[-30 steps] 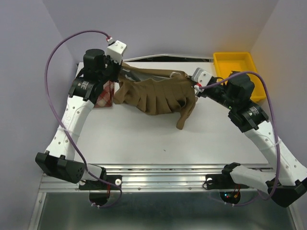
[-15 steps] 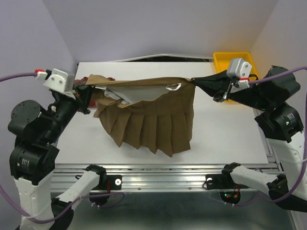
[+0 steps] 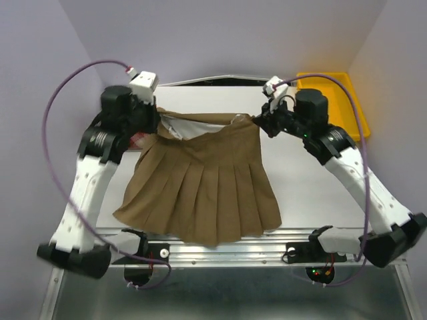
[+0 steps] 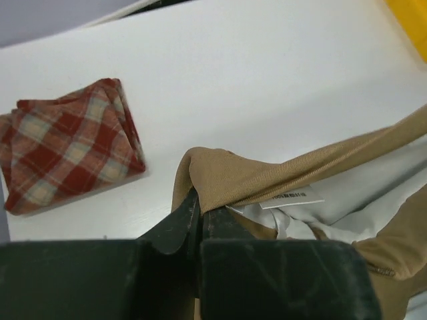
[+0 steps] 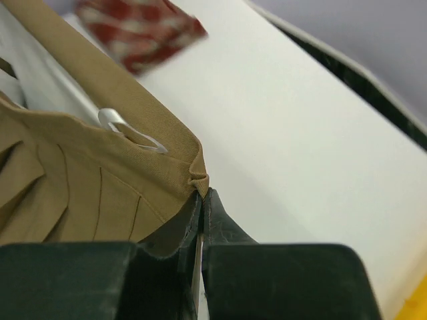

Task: Fold and stack the skirts
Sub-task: Flatten the skirt out

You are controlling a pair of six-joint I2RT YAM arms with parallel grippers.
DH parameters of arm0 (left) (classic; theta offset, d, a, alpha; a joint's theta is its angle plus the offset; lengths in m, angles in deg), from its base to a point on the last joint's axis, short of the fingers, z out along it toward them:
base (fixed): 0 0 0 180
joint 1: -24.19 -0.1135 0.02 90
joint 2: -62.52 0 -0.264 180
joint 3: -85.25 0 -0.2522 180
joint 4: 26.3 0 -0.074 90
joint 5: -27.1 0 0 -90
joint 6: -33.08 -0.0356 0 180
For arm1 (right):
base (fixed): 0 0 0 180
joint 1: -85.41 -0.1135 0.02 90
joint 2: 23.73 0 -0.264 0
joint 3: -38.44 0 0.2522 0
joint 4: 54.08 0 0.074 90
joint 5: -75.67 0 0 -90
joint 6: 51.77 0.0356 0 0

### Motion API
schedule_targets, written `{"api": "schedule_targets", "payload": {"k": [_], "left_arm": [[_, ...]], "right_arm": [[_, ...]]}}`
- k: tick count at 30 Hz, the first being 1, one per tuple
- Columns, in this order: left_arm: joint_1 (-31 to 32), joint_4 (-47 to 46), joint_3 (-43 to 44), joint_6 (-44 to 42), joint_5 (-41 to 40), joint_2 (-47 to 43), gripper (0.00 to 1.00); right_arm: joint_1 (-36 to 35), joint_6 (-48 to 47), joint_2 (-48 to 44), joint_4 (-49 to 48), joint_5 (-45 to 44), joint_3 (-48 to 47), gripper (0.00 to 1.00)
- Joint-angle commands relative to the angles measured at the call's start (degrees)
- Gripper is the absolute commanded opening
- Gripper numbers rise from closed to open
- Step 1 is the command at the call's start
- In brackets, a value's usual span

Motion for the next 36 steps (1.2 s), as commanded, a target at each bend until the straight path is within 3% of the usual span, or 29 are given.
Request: {"api": "schedule_targets", "payload": {"k": [1, 2, 3, 4, 5, 6, 8, 10, 13, 15, 19, 20, 22, 29, 36], "left_arm": [[-1.4, -12.75, 4.7, 1.79, -7.03, 16.55, 0.14], [-1.4, -13.37, 7.25, 1.79, -5.02, 24.24, 0.21], [-1.4, -13.46, 13.71, 1.71, -4.04, 28.15, 0.49], [-1.4, -11.89, 18.48, 1.27, -3.16, 36.63, 0.58], [-1.49, -9.36, 23.92, 1.35, -3.07, 41.24, 0.77], [-1.49, -3.85, 34.94, 1.44, -3.59, 49.38, 0.98], [-1.75, 3.55, 49.99, 1.26, -5.78, 55.84, 0.98], [-2.37, 2.2, 49.83, 0.91, -5.96, 56.24, 0.98], [-5.26, -6.58, 37.11, 1.88, 0.07, 48.53, 0.98], [-6.32, -12.37, 26.9, 2.23, 1.85, 44.47, 0.98], [-6.76, -14.95, 15.21, -1.79, 5.8, 37.78, 0.97], [-6.76, -14.96, 13.36, -2.68, 7.81, 36.03, 0.93], [-6.76, -15.3, 7.21, -4.09, 9.76, 34.09, 0.86], [-6.68, -14.08, -7.03, -9.45, 16.18, 32.23, 0.77], [-5.71, -11.53, -13.1, -13.49, 15.83, 34.34, 0.67]], "right_arm": [[4.36, -1.46, 8.23, -6.24, -16.31, 2.77, 0.01], [6.54, -1.46, 10.6, -6.95, -17.55, 1.64, 0.06], [8.04, -0.93, 13.15, -7.4, -20.61, 0.85, 0.21], [9.45, -0.23, 19.26, -7.66, -21.85, -0.21, 0.51], [10.94, 0.56, 22.28, -7.58, -24.3, -3.0, 0.71], [13.65, 1.61, 27.97, -5.57, -24.59, -4.86, 0.85], [15.6, 2.85, 31.96, -3.19, -24.95, -10.73, 1.0], [16.92, 2.94, 33.3, -2.83, -22.76, -12.08, 1.0], [17.46, 1.62, 32.42, -3.36, -18.45, -11.82, 1.0], [17.46, -2.65, 30.84, -3.45, -9.42, -10.51, 0.99], [17.46, -5.93, 32.06, 3.29, 5.17, -9.53, 0.79], [16.94, -5.94, 32.94, 3.84, 7.29, -9.88, 0.7], [16.93, -7.17, 35.49, 4.72, 10.63, -9.97, 0.64], [15.79, -12.17, 44.0, 1.22, 6.45, -11.73, 0.67], [15.79, -14.55, 49.73, 0.95, 4.16, -8.49, 0.6]]}}
